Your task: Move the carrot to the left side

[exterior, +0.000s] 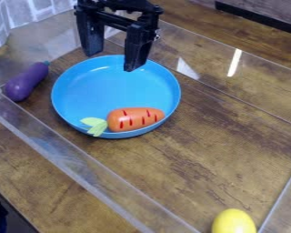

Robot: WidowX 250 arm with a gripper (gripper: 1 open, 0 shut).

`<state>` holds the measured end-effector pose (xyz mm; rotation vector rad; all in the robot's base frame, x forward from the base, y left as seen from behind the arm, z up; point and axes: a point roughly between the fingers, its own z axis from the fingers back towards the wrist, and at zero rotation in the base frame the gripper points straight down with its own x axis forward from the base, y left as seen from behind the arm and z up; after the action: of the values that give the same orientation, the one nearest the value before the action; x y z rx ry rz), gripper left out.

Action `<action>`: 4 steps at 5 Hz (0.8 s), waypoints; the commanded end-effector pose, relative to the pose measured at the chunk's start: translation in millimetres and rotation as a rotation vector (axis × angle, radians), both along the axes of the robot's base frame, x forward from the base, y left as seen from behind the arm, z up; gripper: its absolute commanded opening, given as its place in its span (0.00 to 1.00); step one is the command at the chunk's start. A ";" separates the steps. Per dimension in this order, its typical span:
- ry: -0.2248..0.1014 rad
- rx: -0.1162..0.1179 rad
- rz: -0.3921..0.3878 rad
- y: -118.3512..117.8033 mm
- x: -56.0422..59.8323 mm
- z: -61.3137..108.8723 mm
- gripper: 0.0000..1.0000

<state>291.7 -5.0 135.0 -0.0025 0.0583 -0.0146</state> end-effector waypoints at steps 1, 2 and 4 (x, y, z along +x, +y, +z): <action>0.011 -0.001 -0.120 -14.1 2.6 -6.2 1.00; 0.009 -0.002 -0.235 -4.3 6.1 -23.2 1.00; -0.019 -0.001 -0.293 3.1 15.8 -60.8 1.00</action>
<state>302.4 -2.2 63.6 -0.0018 0.0822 -0.3054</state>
